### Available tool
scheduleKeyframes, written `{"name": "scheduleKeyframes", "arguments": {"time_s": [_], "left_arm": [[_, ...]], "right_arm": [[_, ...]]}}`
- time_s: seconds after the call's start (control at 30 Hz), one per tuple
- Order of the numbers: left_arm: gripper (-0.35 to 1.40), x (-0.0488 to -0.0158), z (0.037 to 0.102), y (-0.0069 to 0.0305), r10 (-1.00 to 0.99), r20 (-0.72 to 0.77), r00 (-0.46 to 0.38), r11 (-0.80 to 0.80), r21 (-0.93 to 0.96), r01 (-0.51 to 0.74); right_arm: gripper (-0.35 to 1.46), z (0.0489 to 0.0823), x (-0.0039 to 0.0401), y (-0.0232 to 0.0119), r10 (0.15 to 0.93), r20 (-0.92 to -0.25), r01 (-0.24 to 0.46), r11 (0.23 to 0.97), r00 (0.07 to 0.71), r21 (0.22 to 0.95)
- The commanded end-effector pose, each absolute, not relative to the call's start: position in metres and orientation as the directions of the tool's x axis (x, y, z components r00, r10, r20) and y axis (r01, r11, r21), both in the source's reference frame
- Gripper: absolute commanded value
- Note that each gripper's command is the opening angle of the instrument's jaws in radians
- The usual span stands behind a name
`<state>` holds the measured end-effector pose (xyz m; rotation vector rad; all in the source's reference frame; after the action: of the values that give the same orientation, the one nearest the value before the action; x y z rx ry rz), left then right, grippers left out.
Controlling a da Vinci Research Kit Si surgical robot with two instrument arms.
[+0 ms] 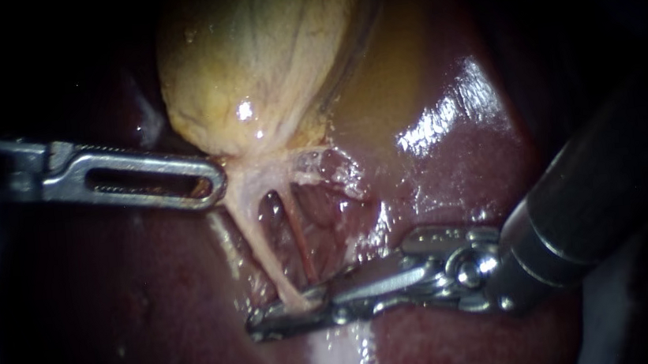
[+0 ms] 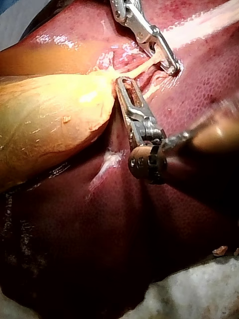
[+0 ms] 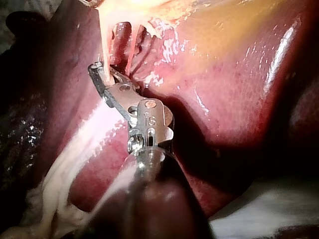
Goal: Going back first clip left tube
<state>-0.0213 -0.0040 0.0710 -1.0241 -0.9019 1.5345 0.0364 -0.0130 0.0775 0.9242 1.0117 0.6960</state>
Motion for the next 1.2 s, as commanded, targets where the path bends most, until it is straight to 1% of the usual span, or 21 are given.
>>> {"name": "scheduleKeyframes", "arguments": {"time_s": [0.03, 0.2, 0.27, 0.3, 0.33, 0.37, 0.4, 0.43, 0.47, 0.53, 0.73, 0.93, 1.2], "left_arm": [[-0.35, -0.0213, 0.0709, -0.004, 0.983, -0.157, -0.1, -0.182, -0.922, -0.341], [-0.35, -0.0212, 0.0709, -0.004, 0.983, -0.157, -0.1, -0.182, -0.922, -0.341], [-0.35, -0.0212, 0.0709, -0.004, 0.983, -0.157, -0.1, -0.182, -0.922, -0.341], [-0.35, -0.0212, 0.0709, -0.004, 0.983, -0.157, -0.1, -0.182, -0.922, -0.341], [-0.35, -0.0212, 0.0709, -0.004, 0.983, -0.157, -0.1, -0.182, -0.922, -0.341], [-0.35, -0.0212, 0.0709, -0.004, 0.983, -0.157, -0.1, -0.182, -0.922, -0.341], [-0.35, -0.0212, 0.071, -0.004, 0.983, -0.157, -0.1, -0.182, -0.922, -0.341], [-0.35, -0.0212, 0.071, -0.004, 0.983, -0.157, -0.1, -0.182, -0.922, -0.341], [-0.35, -0.0212, 0.071, -0.004, 0.983, -0.157, -0.1, -0.182, -0.922, -0.341], [-0.35, -0.0212, 0.071, -0.0041, 0.982, -0.157, -0.1, -0.182, -0.922, -0.341], [-0.35, -0.0212, 0.071, -0.0041, 0.982, -0.157, -0.1, -0.182, -0.922, -0.341], [-0.35, -0.0212, 0.071, -0.0041, 0.982, -0.157, -0.101, -0.182, -0.922, -0.341], [-0.35, -0.0211, 0.0712, -0.0041, 0.982, -0.158, -0.101, -0.183, -0.922, -0.341]], "right_arm": [[-0.35, 0.0776, 0.0364, -0.013, 0.835, -0.395, -0.07, 0.452, 0.383, 0.889], [-0.35, 0.0775, 0.0365, -0.0129, 0.833, -0.4, -0.068, 0.457, 0.383, 0.887], [-0.34, 0.0774, 0.0365, -0.0129, 0.809, -0.44, -0.051, 0.495, 0.39, 0.867], [-0.17, 0.0773, 0.0366, -0.0127, 0.793, -0.47, -0.035, 0.522, 0.387, 0.852], [0.06, 0.0771, 0.0368, -0.0125, 0.769, -0.516, -0.01, 0.56, 0.379, 0.828], [0.23, 0.0769, 0.037, -0.0121, 0.752, -0.544, 0.006, 0.584, 0.371, 0.811], [0.41, 0.0766, 0.0372, -0.0118, 0.746, -0.559, 0.012, 0.596, 0.362, 0.803], [0.47, 0.0762, 0.0373, -0.0113, 0.731, -0.588, 0.016, 0.622, 0.346, 0.783], [0.49, 0.0759, 0.0374, -0.011, 0.722, -0.607, 0.01, 0.641, 0.332, 0.767], [0.49, 0.0753, 0.0372, -0.0105, 0.716, -0.62, 0.001, 0.654, 0.321, 0.756], [0.49, 0.0745, 0.0359, -0.0094, 0.649, -0.69, 0.034, 0.72, 0.321, 0.693], [0.49, 0.0746, 0.0346, -0.0094, 0.643, -0.695, 0.039, 0.724, 0.321, 0.688], [0.49, 0.0735, 0.0333, -0.0103, 0.633, -0.7, 0.096, 0.715, 0.332, 0.693]]}}
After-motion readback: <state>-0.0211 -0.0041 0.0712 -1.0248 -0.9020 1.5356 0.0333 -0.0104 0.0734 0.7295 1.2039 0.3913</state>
